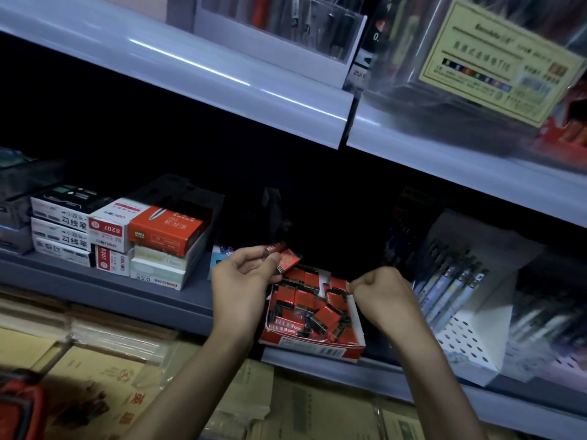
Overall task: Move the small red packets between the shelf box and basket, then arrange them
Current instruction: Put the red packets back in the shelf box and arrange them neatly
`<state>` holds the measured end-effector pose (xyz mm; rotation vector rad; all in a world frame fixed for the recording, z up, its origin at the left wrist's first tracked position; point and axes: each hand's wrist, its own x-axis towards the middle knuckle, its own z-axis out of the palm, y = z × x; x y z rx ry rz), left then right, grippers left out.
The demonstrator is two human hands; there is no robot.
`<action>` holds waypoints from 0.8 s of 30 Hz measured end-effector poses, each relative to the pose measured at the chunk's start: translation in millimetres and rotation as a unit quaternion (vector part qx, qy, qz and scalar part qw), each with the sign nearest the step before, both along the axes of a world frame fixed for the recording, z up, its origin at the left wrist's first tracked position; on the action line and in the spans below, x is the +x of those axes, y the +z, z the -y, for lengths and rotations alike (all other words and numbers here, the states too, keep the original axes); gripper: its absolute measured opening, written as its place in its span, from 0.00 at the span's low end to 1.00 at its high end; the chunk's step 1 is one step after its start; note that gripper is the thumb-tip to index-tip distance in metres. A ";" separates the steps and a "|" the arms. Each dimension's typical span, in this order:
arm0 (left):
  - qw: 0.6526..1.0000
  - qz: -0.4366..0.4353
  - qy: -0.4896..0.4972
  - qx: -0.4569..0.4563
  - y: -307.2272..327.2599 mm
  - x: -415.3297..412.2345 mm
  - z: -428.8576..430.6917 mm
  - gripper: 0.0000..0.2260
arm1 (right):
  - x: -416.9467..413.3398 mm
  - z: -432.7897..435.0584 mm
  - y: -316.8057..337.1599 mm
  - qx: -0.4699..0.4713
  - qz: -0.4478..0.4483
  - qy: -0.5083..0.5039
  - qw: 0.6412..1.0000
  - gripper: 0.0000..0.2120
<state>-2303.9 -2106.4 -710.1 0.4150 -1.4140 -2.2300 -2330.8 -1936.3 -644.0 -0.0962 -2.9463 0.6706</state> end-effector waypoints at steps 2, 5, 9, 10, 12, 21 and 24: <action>1.000 0.002 -0.001 0.001 0.4 0.7 -0.2 0.05 | 1.0 1.9 0.5 -0.008 0.010 0.010 1.000 0.13; 1.000 0.004 0.000 0.005 0.9 0.8 0.4 0.05 | -0.5 5.6 1.7 -0.024 0.026 0.001 0.999 0.16; 1.000 0.005 0.001 0.003 -0.1 -0.2 1.2 0.06 | -3.9 8.5 6.8 -0.015 0.044 0.007 0.999 0.15; 1.000 0.005 0.001 0.002 -0.3 -0.4 1.4 0.06 | -4.5 8.8 6.3 -0.010 0.044 0.010 0.999 0.15; 1.000 0.006 0.002 -0.001 -0.3 -0.7 1.7 0.06 | -6.2 9.4 3.7 0.005 0.042 0.010 0.999 0.13; 1.000 0.007 0.002 0.007 -0.8 -3.4 2.5 0.09 | -6.0 19.3 -2.2 0.004 0.041 0.006 0.999 0.10; 1.000 0.006 0.003 0.008 -0.5 -2.5 2.7 0.09 | -11.2 14.9 -10.3 -0.014 0.035 -0.009 0.999 0.13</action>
